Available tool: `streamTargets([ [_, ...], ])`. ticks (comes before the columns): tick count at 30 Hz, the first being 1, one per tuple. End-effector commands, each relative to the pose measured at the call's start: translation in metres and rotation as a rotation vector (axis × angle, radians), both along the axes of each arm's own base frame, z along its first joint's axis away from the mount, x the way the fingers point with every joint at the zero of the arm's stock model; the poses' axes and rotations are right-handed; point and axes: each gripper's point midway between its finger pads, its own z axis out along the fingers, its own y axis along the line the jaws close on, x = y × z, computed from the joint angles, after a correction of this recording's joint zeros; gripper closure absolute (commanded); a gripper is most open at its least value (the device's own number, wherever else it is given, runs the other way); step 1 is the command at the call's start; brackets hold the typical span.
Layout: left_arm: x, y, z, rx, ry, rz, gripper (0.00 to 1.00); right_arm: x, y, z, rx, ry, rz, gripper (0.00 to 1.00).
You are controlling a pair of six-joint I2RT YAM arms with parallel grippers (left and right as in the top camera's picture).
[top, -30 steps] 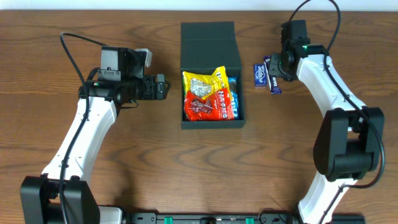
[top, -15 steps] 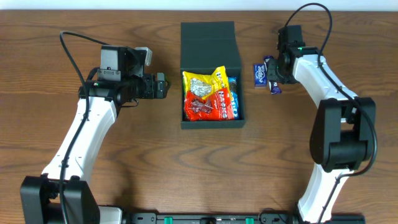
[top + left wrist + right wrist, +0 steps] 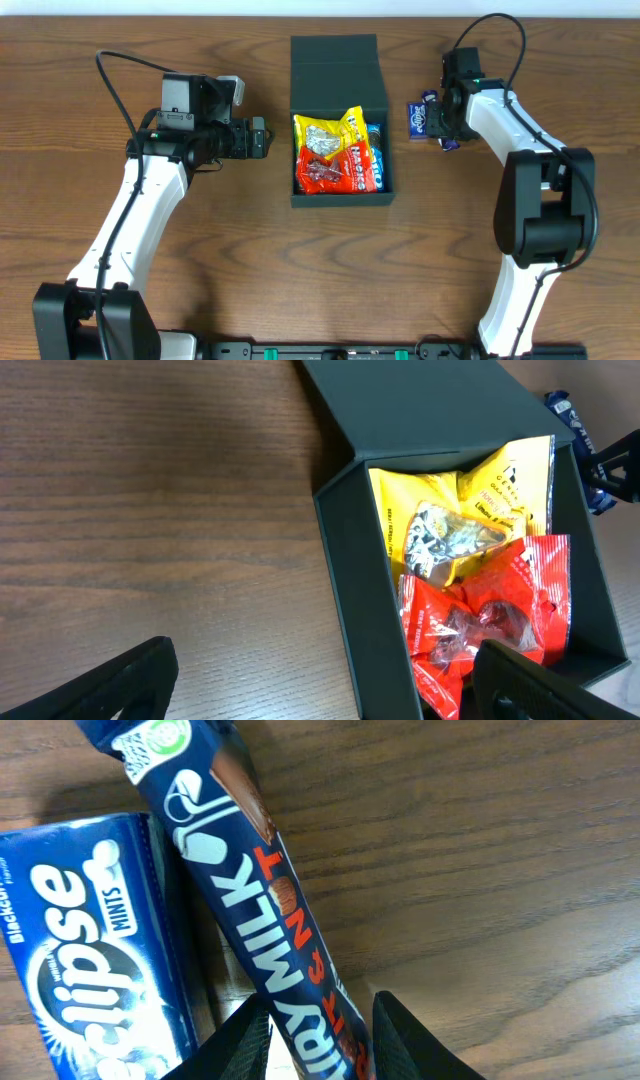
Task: Pack container
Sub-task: 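Grasp the Dairy Milk bar with the right gripper, then move the Dairy Milk bar into the right side of the box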
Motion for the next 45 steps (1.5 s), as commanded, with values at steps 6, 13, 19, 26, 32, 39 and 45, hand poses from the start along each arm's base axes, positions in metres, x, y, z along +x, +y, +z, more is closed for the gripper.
streamTargets([
  [6,-0.002,0.003,0.001,0.015,-0.015,-0.011,0.05,-0.007,0.001,-0.022,0.020,0.054,0.013,0.73],
  [13,-0.002,0.003,0.001,0.015,-0.015,-0.011,0.05,-0.013,0.005,-0.023,0.046,0.077,0.005,0.88],
  [19,-0.002,0.003,0.001,0.015,-0.015,-0.011,0.05,-0.020,0.005,0.008,0.047,0.096,-0.003,0.99],
  [26,-0.002,0.003,0.001,0.015,-0.015,-0.011,0.05,-0.014,0.018,0.093,0.109,0.013,0.021,0.99],
  [32,-0.002,0.003,0.001,0.014,-0.014,-0.010,0.05,-0.029,0.076,0.161,0.239,-0.088,0.133,0.98],
  [39,-0.002,0.003,0.001,0.014,-0.014,-0.010,0.05,-0.069,0.140,0.133,0.211,0.021,0.107,0.98],
  [45,-0.002,0.003,0.001,0.014,-0.014,-0.010,0.05,-0.089,0.148,0.098,0.183,0.079,0.069,0.98],
])
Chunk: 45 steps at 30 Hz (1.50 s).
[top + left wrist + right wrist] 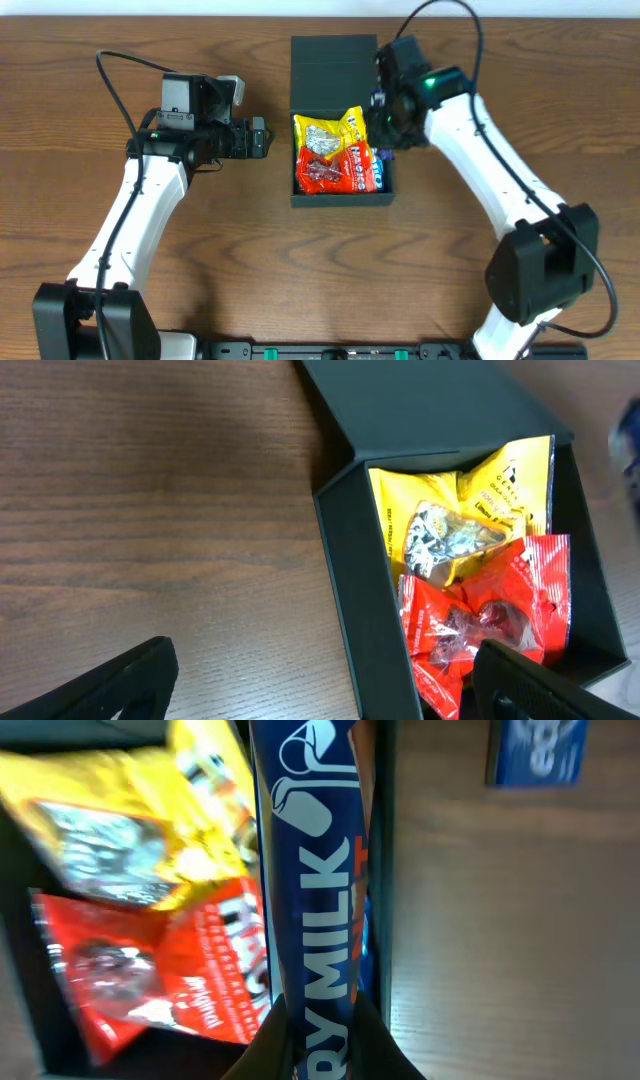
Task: Pack container
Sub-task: 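Move the Dairy Milk bar into the right side of the box, then withdraw the right gripper and grasp the blue Eclipse mints tin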
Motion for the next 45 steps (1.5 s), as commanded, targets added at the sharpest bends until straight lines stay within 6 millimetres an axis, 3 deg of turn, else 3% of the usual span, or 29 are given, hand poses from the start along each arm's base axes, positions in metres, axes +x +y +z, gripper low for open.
streamTargets([
  [1,-0.002,0.003,0.001,0.014,-0.014,-0.010,0.05,-0.005,-0.001,-0.016,-0.028,0.016,-0.053,0.98],
  [5,-0.002,0.003,0.001,0.014,-0.014,-0.010,0.05,-0.008,0.003,-0.031,-0.029,0.014,-0.037,0.98],
  [9,-0.002,0.003,0.001,0.014,-0.014,-0.010,0.05,-0.001,0.004,-0.032,-0.031,-0.022,-0.019,0.95],
  [12,-0.002,0.003,0.001,0.014,-0.014,-0.010,0.05,0.003,-0.004,-0.032,-0.074,-0.047,-0.031,0.30],
  [13,-0.002,0.003,0.001,0.014,-0.014,-0.010,0.05,0.004,-0.005,-0.032,-0.082,-0.050,-0.033,0.15],
  [14,-0.002,0.003,0.001,0.014,-0.014,-0.010,0.05,0.005,-0.007,-0.032,-0.092,-0.055,-0.037,0.12],
  [20,-0.002,0.003,0.001,0.014,-0.014,-0.010,0.05,0.020,-0.019,-0.020,-0.116,-0.108,-0.072,0.12],
  [25,-0.002,0.003,0.001,0.014,-0.014,-0.010,0.05,0.053,-0.048,0.000,-0.155,-0.227,-0.147,0.09],
  [28,-0.002,0.003,0.001,0.014,-0.014,-0.011,0.05,0.071,-0.067,0.001,-0.152,-0.266,-0.181,0.12],
  [33,-0.002,0.003,0.001,0.014,-0.014,-0.010,0.05,0.088,-0.100,-0.017,-0.159,-0.259,-0.249,0.14],
  [40,-0.002,0.003,0.001,0.014,-0.014,-0.010,0.05,0.105,-0.099,-0.060,-0.171,-0.233,-0.126,0.17],
  [45,-0.002,0.003,0.001,0.014,-0.014,-0.011,0.05,0.114,-0.102,-0.074,-0.176,-0.243,-0.124,0.19],
])
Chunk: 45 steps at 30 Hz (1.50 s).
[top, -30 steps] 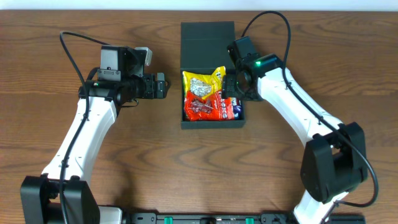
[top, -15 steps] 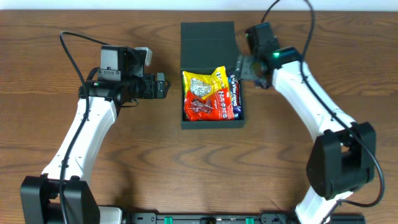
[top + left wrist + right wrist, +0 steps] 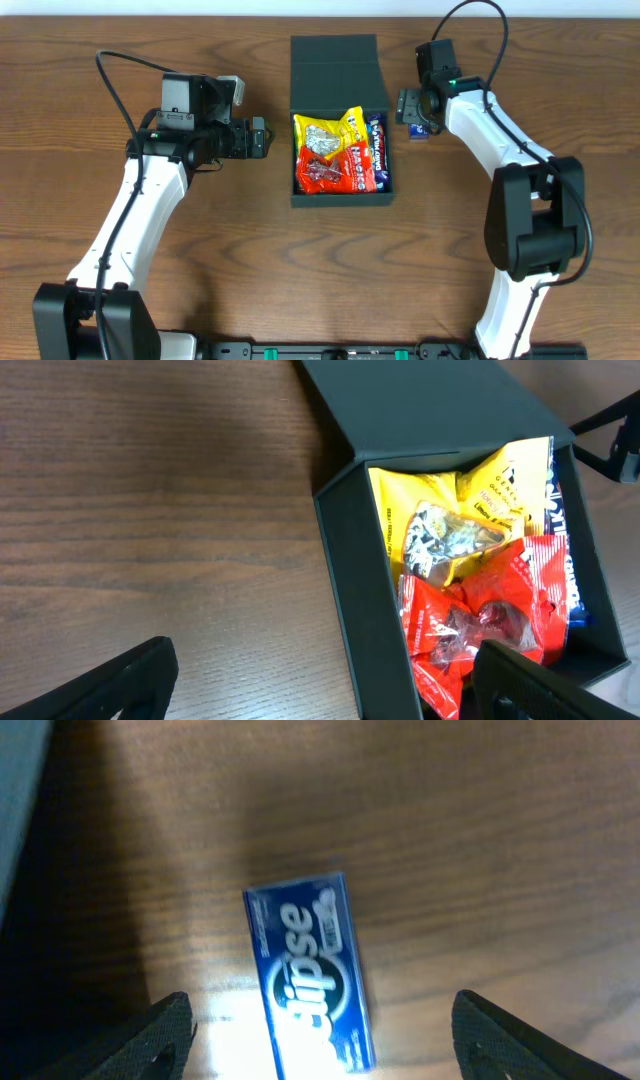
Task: Pack container
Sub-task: 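Withdraw the right gripper and grasp the blue Eclipse mints tin, then carry the Eclipse tin left and drop it into the box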
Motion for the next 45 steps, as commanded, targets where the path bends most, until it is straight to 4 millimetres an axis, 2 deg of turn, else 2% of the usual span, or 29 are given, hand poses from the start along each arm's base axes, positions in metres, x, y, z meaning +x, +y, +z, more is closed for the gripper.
streamTargets([
  [1,-0.002,0.003,0.001,0.014,-0.014,-0.010,0.05,0.008,-0.004,-0.006,-0.015,-0.007,0.016,0.20],
  [5,-0.002,0.003,0.001,0.014,-0.013,-0.010,0.05,0.008,-0.005,-0.025,-0.017,0.023,0.016,0.20],
  [12,-0.002,0.003,0.001,0.014,-0.014,-0.010,0.05,0.006,-0.005,-0.048,-0.022,0.057,0.015,0.21],
  [14,-0.002,0.003,0.001,0.014,-0.014,-0.010,0.05,0.005,-0.005,-0.050,-0.023,0.061,0.015,0.25],
  [17,-0.002,0.003,0.001,0.014,-0.014,-0.010,0.05,0.006,-0.005,-0.050,-0.022,0.059,0.015,0.44],
  [20,-0.002,0.003,0.001,0.014,-0.014,-0.010,0.05,0.004,-0.004,-0.051,-0.016,0.066,0.018,0.56],
  [23,-0.002,0.003,0.001,0.014,-0.014,-0.010,0.05,0.002,-0.002,-0.052,-0.006,0.077,0.024,0.65],
  [27,-0.002,0.003,0.001,0.014,-0.014,-0.010,0.05,0.000,0.005,-0.053,0.037,0.087,0.023,0.72],
  [30,-0.002,0.003,0.001,0.014,-0.013,-0.010,0.05,-0.004,0.014,-0.047,0.091,0.104,0.040,0.80],
  [32,-0.002,0.003,0.001,0.014,-0.013,-0.010,0.05,-0.005,0.018,-0.033,0.115,0.109,0.050,0.90],
  [33,-0.002,0.003,0.001,0.014,-0.013,-0.010,0.05,-0.005,0.019,-0.019,0.115,0.108,0.052,0.98],
  [37,-0.002,0.003,0.001,0.014,-0.014,-0.010,0.05,-0.004,0.023,0.024,0.117,0.090,0.060,0.98],
  [41,-0.002,0.003,0.001,0.014,-0.013,-0.010,0.05,-0.010,0.031,0.081,0.126,0.039,0.082,0.98],
  [45,-0.002,0.003,0.001,0.014,-0.013,-0.010,0.05,-0.025,0.050,0.111,0.138,0.008,0.130,0.98],
])
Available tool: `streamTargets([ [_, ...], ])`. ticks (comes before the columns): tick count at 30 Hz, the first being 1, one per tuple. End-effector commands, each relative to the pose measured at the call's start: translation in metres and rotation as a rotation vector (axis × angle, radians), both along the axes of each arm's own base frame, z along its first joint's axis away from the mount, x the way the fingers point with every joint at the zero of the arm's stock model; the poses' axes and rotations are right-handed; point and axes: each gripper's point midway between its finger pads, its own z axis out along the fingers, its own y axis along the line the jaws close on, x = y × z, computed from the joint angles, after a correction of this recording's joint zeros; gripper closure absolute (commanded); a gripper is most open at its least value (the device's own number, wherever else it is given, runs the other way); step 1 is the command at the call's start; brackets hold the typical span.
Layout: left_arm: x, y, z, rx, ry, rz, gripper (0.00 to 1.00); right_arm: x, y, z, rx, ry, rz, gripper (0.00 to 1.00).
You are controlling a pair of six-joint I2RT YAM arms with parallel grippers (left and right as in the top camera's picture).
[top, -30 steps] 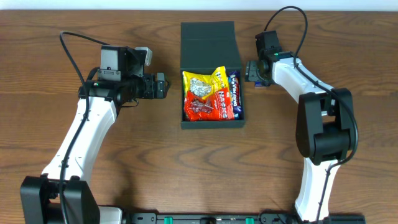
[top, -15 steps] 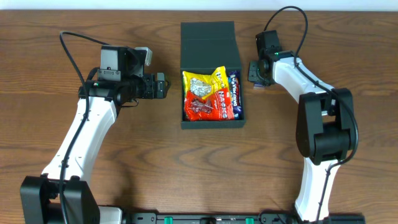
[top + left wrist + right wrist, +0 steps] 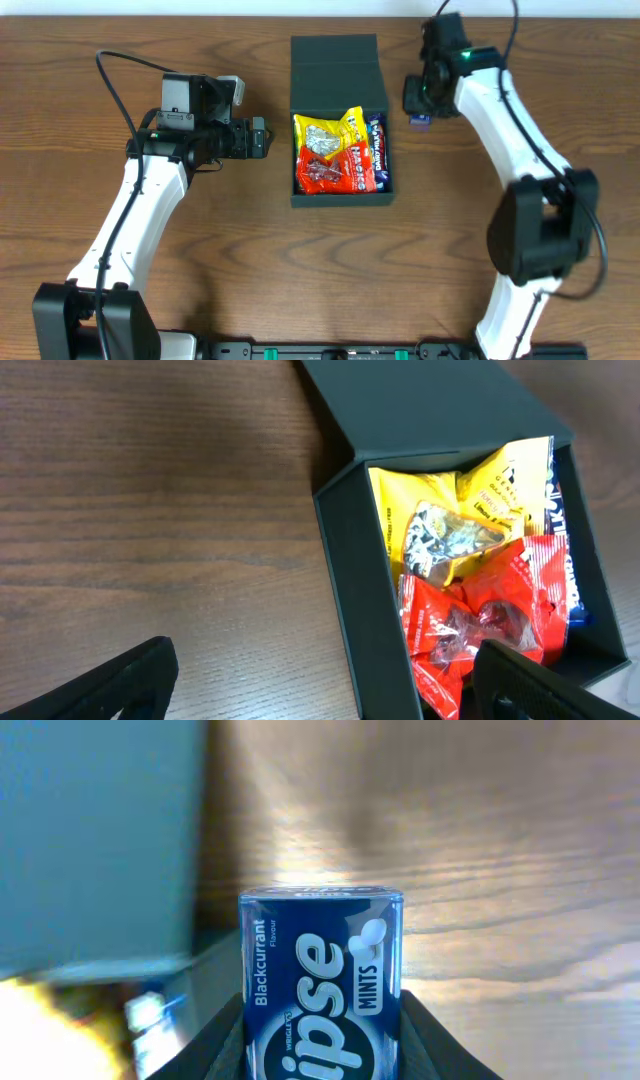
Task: Pack container
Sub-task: 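Carry the Eclipse tin left and drop it into the box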
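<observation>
The dark green box (image 3: 340,70) stands open at table centre, its lid folded back. Inside lie a yellow snack bag (image 3: 330,130), a red snack bag (image 3: 335,170) and a blue chocolate bar (image 3: 378,150) along the right wall. My right gripper (image 3: 420,105) hangs just right of the box, shut on a blue Eclipse mints tin (image 3: 322,985) that fills the gap between its fingers. My left gripper (image 3: 320,690) stays open left of the box (image 3: 350,550), nothing in it.
Wooden table (image 3: 200,280) all round the box. The left arm (image 3: 140,210) reaches in from the lower left, the right arm (image 3: 530,170) from the lower right. The box lid (image 3: 335,58) lies flat toward the far edge.
My right gripper was open above the mints tin lying on the table. Now it is shut on the tin and holds it off the table near the box's right wall.
My right gripper was shut on the chocolate bar on the table beside the mints tin. Then it held the bar over the box. Then the bar lay in the box and the gripper stood open over the tin, which it now grips. The left arm stayed still.
</observation>
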Motion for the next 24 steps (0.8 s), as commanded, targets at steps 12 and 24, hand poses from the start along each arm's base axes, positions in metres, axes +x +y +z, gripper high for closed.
streamTargets([
  [12,-0.002,0.003,0.001,0.014,-0.013,-0.010,0.05,-0.049,0.101,0.004,0.038,0.045,0.205,0.98],
  [24,-0.002,0.002,0.001,0.014,-0.013,-0.011,0.05,-0.055,0.101,-0.091,-0.085,0.216,0.143,0.99],
])
